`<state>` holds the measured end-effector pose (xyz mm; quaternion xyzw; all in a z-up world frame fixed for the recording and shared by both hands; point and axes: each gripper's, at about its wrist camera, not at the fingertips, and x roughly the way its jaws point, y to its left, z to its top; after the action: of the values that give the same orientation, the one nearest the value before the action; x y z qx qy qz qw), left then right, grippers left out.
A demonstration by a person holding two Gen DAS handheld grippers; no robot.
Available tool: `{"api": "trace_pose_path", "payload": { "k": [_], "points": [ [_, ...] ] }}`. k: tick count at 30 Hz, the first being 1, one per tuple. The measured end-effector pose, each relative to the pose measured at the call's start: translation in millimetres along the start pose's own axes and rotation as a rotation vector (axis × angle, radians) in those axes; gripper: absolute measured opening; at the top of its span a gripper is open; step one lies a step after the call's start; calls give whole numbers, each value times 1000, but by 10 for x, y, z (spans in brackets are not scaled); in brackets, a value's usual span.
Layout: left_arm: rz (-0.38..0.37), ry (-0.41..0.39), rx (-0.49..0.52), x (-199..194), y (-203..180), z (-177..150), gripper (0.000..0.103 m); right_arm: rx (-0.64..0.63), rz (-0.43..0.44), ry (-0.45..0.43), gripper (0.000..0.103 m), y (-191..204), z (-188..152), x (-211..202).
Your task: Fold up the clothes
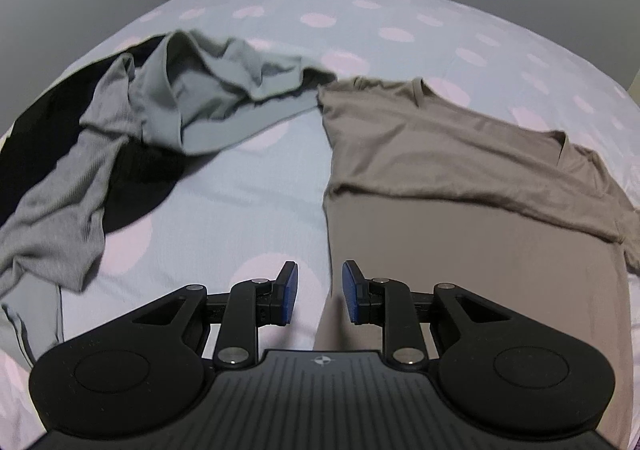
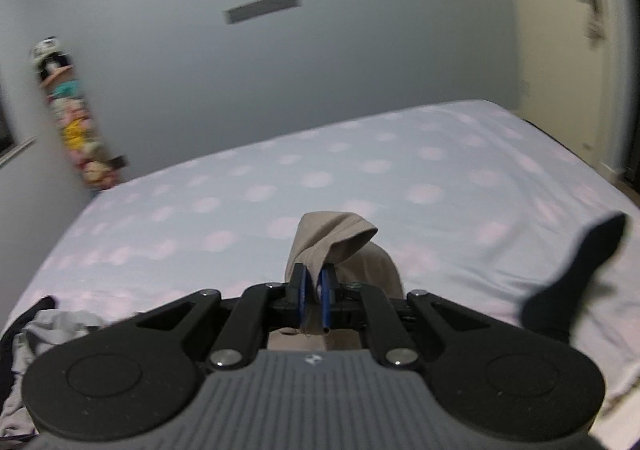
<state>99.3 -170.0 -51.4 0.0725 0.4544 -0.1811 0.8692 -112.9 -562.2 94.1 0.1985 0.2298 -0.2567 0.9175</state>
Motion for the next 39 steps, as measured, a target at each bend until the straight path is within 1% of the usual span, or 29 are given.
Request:
{"api": "trace_pose_path", "payload": {
  "k": [4, 7, 12, 15, 19, 24, 27, 29, 31, 33, 36, 37, 39],
  "points": [
    [-5, -22, 6, -19, 44, 113, 22, -33, 98, 3, 9, 520, 34, 196],
    [-2, -24, 15, 32, 93, 175, 22, -56, 171, 15, 9, 870, 4, 359],
    [5, -25, 35, 168, 193, 280, 22, -82, 271, 67, 9, 1413, -179, 694],
    [-3, -29, 41, 259, 259, 337, 22, -96, 302, 126, 9, 1678, -436, 962],
    [-20, -28, 42, 396, 325, 382, 22, -133, 309, 214, 9, 1991, -853, 1425],
    [-52, -20, 46, 556, 361, 439, 22, -148, 321, 331, 9, 2178, -1368, 1841],
    [-63, -28, 54, 619, 367, 471, 22, -155, 348, 377, 9, 2269, -1563, 2002],
    [-74, -34, 54, 655, 369, 494, 22, -168, 379, 382, 14, 2336, -1646, 2041],
    [-87, -41, 53, 682, 360, 515, 22, -179, 413, 379, 16, 2397, -1716, 2075],
    [-96, -43, 53, 698, 342, 540, 22, -180, 449, 379, 22, 2422, -1743, 2069],
    [-110, -51, 52, 697, 296, 584, 22, -191, 490, 366, 25, 2407, -1762, 1996],
    [-116, -53, 50, 695, 277, 599, 22, -200, 501, 359, 27, 2392, -1761, 1958],
    [-134, -58, 50, 693, 231, 627, 23, -225, 492, 339, 30, 2330, -1752, 1854]
  ]
}}
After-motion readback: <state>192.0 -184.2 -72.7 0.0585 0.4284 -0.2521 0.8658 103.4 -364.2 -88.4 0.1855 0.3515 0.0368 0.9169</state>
